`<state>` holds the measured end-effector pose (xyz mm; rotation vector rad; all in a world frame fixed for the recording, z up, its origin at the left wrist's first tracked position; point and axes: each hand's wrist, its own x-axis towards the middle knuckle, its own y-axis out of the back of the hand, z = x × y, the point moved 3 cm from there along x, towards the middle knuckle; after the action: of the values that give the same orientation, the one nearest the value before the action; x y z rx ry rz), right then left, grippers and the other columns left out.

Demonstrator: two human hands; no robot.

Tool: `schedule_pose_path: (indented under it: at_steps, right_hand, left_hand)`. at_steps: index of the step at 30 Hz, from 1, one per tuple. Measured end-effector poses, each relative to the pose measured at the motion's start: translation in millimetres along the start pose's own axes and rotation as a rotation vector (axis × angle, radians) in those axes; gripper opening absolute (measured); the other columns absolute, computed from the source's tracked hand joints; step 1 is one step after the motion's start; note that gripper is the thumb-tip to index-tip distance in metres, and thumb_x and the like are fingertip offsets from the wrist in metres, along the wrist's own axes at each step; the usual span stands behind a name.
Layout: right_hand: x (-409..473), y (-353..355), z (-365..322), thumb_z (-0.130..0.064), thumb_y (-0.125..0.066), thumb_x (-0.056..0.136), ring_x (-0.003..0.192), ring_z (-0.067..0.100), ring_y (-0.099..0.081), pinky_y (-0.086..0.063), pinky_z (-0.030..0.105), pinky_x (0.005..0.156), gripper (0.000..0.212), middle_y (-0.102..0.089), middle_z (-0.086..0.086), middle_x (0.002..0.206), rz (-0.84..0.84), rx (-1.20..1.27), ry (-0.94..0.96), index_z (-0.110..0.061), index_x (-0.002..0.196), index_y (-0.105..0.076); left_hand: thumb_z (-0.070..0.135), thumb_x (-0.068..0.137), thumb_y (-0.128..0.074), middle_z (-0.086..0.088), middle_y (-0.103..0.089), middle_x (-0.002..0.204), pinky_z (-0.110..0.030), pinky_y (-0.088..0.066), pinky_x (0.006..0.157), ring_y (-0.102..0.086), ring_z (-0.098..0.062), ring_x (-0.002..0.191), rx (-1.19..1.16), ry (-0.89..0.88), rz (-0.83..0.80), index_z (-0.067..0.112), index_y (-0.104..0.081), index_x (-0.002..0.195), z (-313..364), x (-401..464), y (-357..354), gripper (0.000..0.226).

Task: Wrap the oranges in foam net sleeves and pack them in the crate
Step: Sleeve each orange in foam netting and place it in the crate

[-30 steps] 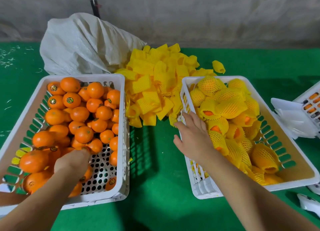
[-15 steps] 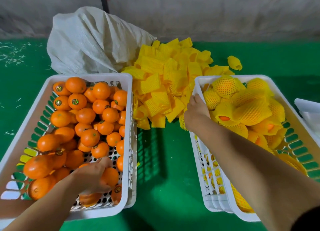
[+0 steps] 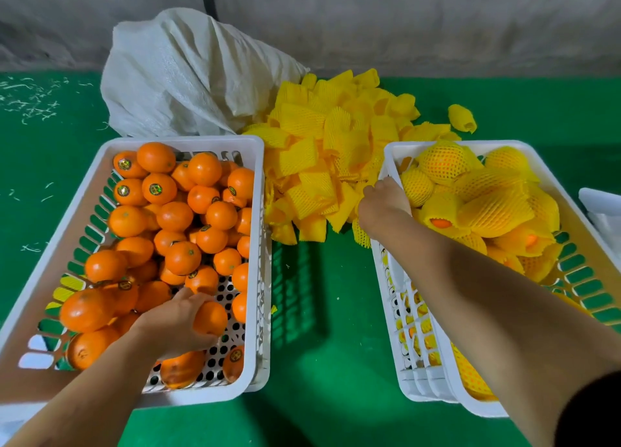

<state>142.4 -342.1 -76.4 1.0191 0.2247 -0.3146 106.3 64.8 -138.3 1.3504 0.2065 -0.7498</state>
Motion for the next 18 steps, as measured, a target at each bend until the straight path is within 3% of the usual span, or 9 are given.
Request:
schedule_pose_path:
  at_steps: [3,6,8,10,12,15,18]
  right_hand:
    - [-12.2,6.7,6.7,-0.024,-0.059,0.101,0.119,0.028,-0.057,-0.040,0.040,0.102,0.023,-0.064,0.005,0.125,0.236,0.379,0.003,-0.019,0.121,-0.069]
    - [-37.0,9.2,15.6,-0.023,-0.066,0.095,0.100,0.026,-0.066,-0.047,0.041,0.096,0.014,-0.073,0.000,0.104,0.403,0.824,0.008,-0.020,0.106,-0.075]
    - [-53.1,4.8,10.1,-0.024,-0.069,0.090,0.097,0.024,-0.064,-0.045,0.042,0.095,0.026,-0.071,-0.003,0.101,0.403,0.926,0.011,-0.024,0.116,-0.069]
    - [-66.0,3.2,1.6,-0.023,-0.066,0.089,0.099,0.025,-0.063,-0.046,0.042,0.090,0.037,-0.068,-0.002,0.107,0.383,0.950,0.005,-0.025,0.126,-0.066]
    - [-82.1,1.2,-8.7,-0.022,-0.063,0.092,0.097,0.027,-0.062,-0.046,0.039,0.083,0.026,-0.064,0.001,0.106,0.374,1.049,-0.020,-0.024,0.115,-0.073]
    - [-114.5,-2.3,-39.0,-0.021,-0.060,0.095,0.087,0.023,-0.062,-0.042,0.031,0.067,0.013,-0.065,0.001,0.093,0.284,1.316,-0.108,-0.021,0.092,-0.073]
    - [-145.4,24.8,-78.4,-0.021,-0.064,0.093,0.062,0.001,-0.052,-0.033,0.022,0.055,0.004,-0.059,-0.015,0.072,0.328,1.575,-0.075,-0.024,0.091,-0.066]
  left_hand:
    - [0.067,0.077,-0.082,0.003,-0.045,0.144,-0.027,-0.054,0.085,-0.059,-0.019,0.113,-0.067,-0.009,0.118,0.032,-0.040,0.154,-3.9,0.7,4.0,0.094]
    - [0.059,0.074,-0.087,-0.004,-0.047,0.146,-0.039,-0.054,0.096,-0.056,-0.024,0.120,-0.399,0.011,0.279,0.030,-0.045,0.151,-6.1,-9.3,21.7,0.092]
    - [0.060,0.074,-0.085,-0.004,-0.054,0.141,-0.045,-0.056,0.092,-0.061,-0.027,0.117,-0.735,0.043,0.400,0.029,-0.046,0.149,-1.2,-20.4,33.2,0.091]
    - [0.065,0.074,-0.082,-0.001,-0.058,0.138,-0.038,-0.059,0.083,-0.067,-0.026,0.113,-1.074,0.053,0.506,0.030,-0.044,0.150,16.8,-38.1,37.8,0.092]
    - [0.067,0.076,-0.080,0.002,-0.061,0.137,-0.037,-0.059,0.085,-0.070,-0.023,0.112,-1.309,0.012,0.572,0.030,-0.045,0.150,45.7,-57.3,35.1,0.090]
    - [0.068,0.075,-0.083,0.013,-0.068,0.128,-0.038,-0.058,0.090,-0.076,-0.014,0.102,-1.426,-0.106,0.539,0.042,-0.053,0.142,94.2,-80.4,20.3,0.078]
    - [0.072,0.067,-0.082,0.024,-0.065,0.123,-0.025,-0.058,0.079,-0.072,-0.003,0.104,-1.301,-0.201,0.524,0.060,-0.052,0.134,115.3,-93.1,7.2,0.074]
